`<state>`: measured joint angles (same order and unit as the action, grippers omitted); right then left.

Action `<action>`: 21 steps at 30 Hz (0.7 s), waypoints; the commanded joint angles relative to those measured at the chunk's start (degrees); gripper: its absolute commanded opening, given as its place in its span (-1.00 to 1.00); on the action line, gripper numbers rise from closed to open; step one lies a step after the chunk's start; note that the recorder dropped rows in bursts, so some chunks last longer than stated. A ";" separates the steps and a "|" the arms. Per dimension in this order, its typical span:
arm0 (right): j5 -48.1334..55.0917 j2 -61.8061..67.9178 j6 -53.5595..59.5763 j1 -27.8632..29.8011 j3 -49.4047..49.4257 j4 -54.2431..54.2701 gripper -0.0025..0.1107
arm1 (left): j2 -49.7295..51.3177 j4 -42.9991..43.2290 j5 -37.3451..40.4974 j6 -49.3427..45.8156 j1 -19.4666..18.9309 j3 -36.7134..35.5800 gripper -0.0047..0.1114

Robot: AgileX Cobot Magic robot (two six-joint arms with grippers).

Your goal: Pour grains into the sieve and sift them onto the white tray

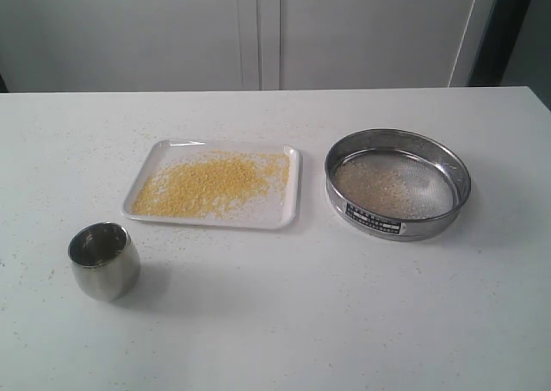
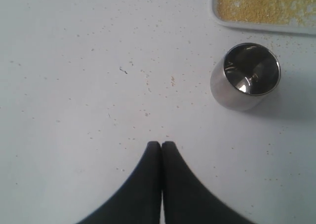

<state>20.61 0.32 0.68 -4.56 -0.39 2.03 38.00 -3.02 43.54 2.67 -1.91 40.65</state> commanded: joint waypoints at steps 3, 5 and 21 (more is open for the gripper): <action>-0.96 -0.32 0.67 -0.12 0.39 -0.59 -0.96 | -12.47 2.28 -4.51 0.21 -0.08 -5.93 -0.92; -0.96 -0.32 0.67 -0.12 0.39 -0.59 -0.96 | -16.01 2.41 -4.56 0.21 -0.08 -7.88 -0.92; -0.96 -0.32 0.67 -0.12 0.39 -0.59 -0.96 | -31.41 3.02 -23.49 0.48 -0.08 -24.82 -0.92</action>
<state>20.50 0.32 0.68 -4.56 -0.39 2.03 8.53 0.00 23.46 2.79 -1.91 18.62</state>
